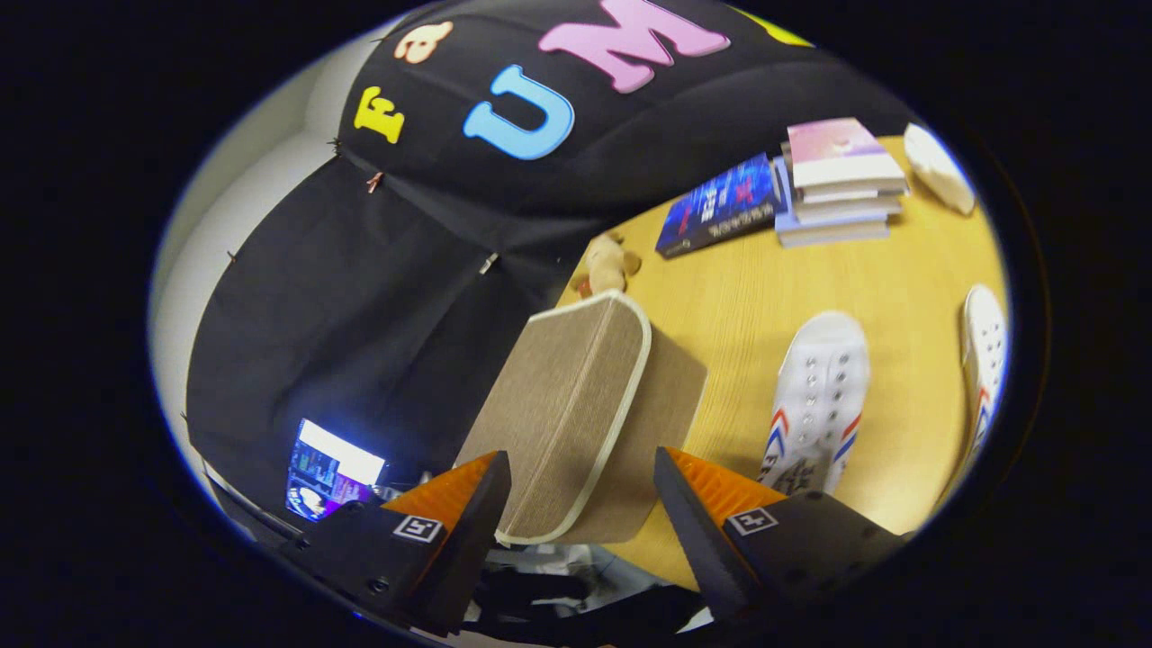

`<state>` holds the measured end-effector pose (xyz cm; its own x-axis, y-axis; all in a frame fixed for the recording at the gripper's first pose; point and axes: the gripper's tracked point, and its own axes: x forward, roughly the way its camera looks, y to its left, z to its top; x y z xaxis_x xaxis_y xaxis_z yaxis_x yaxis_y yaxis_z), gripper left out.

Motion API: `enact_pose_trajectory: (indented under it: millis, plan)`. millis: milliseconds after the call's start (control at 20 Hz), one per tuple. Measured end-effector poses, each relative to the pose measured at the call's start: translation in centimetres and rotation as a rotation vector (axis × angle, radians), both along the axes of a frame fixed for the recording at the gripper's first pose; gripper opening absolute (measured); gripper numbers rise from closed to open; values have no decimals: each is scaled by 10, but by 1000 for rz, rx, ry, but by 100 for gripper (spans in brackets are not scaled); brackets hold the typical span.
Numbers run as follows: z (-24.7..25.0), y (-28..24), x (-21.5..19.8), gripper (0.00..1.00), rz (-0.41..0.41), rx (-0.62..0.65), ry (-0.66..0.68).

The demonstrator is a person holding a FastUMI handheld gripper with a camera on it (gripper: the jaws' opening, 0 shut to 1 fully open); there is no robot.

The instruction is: Open the storage box then place both shoes into the box .Put the left shoe in first, then the right shoe, with the right side of both shoes facing outward in a uniform manner.

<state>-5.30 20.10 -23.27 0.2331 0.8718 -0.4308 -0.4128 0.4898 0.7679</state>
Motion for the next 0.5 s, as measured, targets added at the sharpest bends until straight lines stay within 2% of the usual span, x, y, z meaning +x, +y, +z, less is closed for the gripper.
enact_pose_trajectory:
  millis: [150,500]
  plan:
    - [-16,18,-11,98,55,70,85]
    - [-44,46,-15,98,94,200,288]
